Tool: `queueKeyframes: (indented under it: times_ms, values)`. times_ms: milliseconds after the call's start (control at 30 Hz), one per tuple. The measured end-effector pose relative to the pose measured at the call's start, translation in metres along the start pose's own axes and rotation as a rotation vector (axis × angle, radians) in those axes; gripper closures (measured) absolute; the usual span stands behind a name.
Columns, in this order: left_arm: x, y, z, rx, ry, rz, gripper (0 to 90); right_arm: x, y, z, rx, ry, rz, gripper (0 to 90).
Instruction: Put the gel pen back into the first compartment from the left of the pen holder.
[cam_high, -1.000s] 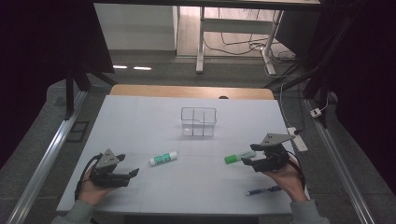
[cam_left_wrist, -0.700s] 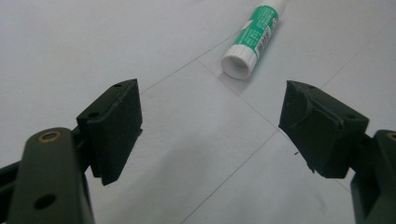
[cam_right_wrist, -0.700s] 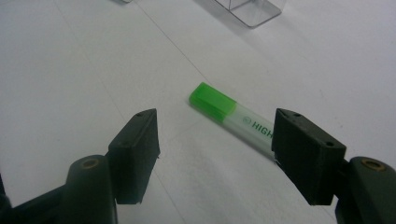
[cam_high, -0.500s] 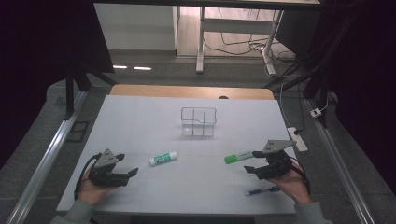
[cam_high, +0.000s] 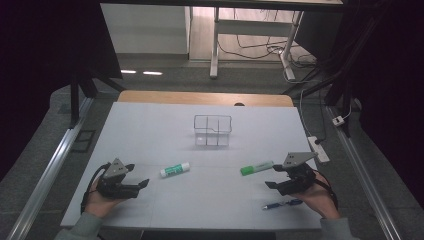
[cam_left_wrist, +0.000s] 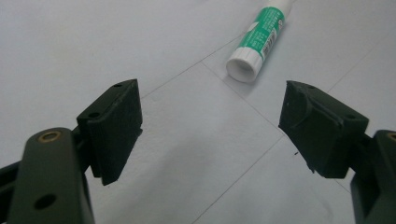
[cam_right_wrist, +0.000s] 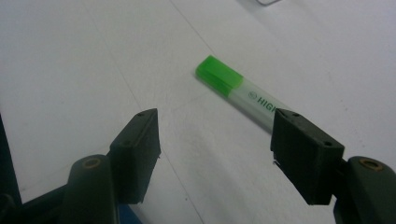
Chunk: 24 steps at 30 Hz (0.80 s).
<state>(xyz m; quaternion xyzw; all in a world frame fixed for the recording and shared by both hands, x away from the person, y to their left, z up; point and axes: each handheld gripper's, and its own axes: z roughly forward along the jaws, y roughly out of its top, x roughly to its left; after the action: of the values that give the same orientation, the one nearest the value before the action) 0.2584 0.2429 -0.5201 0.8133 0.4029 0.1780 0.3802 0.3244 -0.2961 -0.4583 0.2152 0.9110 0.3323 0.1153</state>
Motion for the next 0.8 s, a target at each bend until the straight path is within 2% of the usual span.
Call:
queueKeyframes:
  times_ms: [400,633,800]
  values:
    - [-0.002,0.004,0.003,-0.004,-0.011,0.008,20.8,0.007,-0.004,-0.011,0.037,0.02,-0.021,34.0]
    - [-0.003,0.006,0.003,-0.003,-0.017,0.022,20.8,0.01,-0.008,-0.007,0.124,0.05,-0.034,34.8]
    - [-0.002,0.006,0.004,-0.003,-0.018,0.021,20.8,0.013,-0.009,0.001,0.187,0.106,-0.058,34.3]
